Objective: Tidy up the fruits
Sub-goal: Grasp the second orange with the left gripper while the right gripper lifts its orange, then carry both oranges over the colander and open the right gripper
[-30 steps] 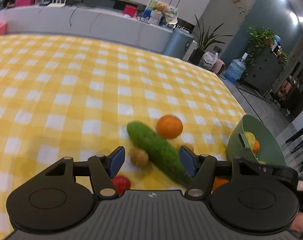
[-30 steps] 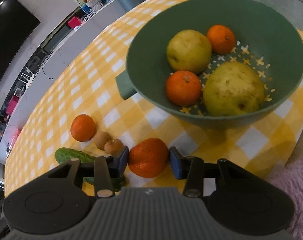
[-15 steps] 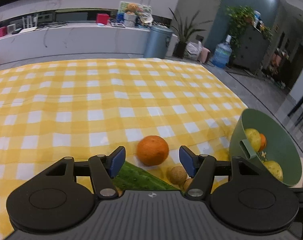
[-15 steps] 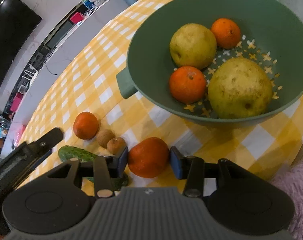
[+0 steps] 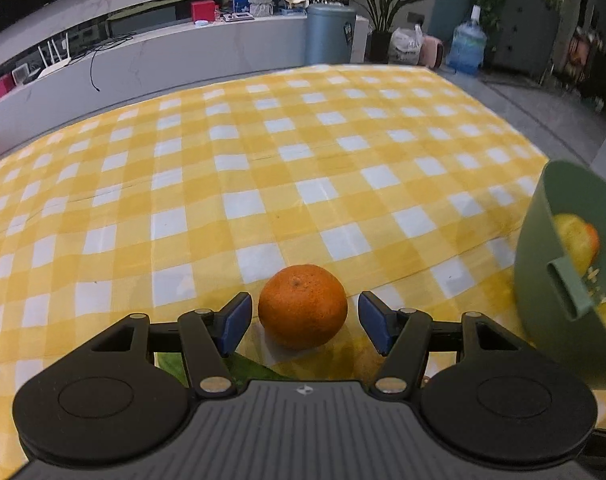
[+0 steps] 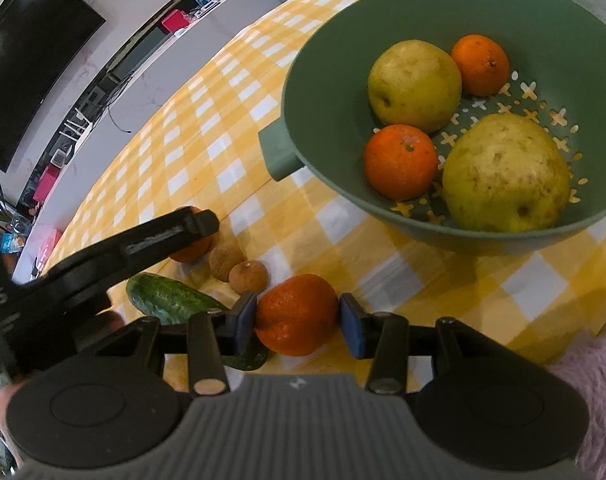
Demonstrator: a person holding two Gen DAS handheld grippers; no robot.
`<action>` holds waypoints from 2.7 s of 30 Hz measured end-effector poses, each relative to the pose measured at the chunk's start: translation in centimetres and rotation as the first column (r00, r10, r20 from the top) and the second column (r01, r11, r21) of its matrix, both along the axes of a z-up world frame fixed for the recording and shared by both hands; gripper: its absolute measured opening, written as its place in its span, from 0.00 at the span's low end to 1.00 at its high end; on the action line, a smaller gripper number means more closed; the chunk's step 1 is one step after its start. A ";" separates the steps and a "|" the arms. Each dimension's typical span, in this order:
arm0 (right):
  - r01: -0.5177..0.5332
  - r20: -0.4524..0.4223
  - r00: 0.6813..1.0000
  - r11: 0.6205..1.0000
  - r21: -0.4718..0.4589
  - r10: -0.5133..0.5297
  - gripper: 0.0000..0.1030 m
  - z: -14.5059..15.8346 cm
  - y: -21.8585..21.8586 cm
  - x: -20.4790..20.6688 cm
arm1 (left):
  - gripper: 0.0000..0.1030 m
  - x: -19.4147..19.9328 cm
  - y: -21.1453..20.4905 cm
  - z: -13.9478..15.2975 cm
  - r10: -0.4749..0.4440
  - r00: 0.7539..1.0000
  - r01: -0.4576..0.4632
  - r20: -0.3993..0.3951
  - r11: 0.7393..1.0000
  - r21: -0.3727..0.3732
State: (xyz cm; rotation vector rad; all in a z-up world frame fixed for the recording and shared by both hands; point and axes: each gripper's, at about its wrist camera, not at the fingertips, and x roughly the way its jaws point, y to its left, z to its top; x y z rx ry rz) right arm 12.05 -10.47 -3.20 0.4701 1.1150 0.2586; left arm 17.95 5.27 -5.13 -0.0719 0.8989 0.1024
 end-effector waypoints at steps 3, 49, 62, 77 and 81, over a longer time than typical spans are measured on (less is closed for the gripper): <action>-0.009 0.002 1.000 1.000 -0.001 0.009 0.41 0.0 0.1 0.0 | 0.66 0.6 0.0 -0.6 0.043 0.999 -0.043 -0.032 0.999 0.016; 0.071 0.517 0.845 0.987 0.143 -0.136 0.41 7.1 -5.5 -4.1 | 0.51 -7.7 1.7 7.1 0.079 0.980 -0.005 0.184 0.929 -0.371; 0.374 0.344 0.842 0.909 0.183 -0.416 0.41 5.3 -11.6 -3.0 | 0.51 -7.1 -4.5 8.4 -0.140 0.955 0.252 0.263 0.851 -0.462; 0.479 0.264 0.793 0.829 0.287 -0.549 0.66 3.7 -14.4 -1.6 | 0.51 -4.3 -7.6 5.4 -0.200 0.955 0.284 0.220 0.827 -0.484; 0.509 0.270 0.750 0.787 0.349 -0.604 0.66 4.0 -15.4 -3.3 | 0.51 -4.2 -8.7 4.7 -0.226 0.947 0.313 0.226 0.803 -0.507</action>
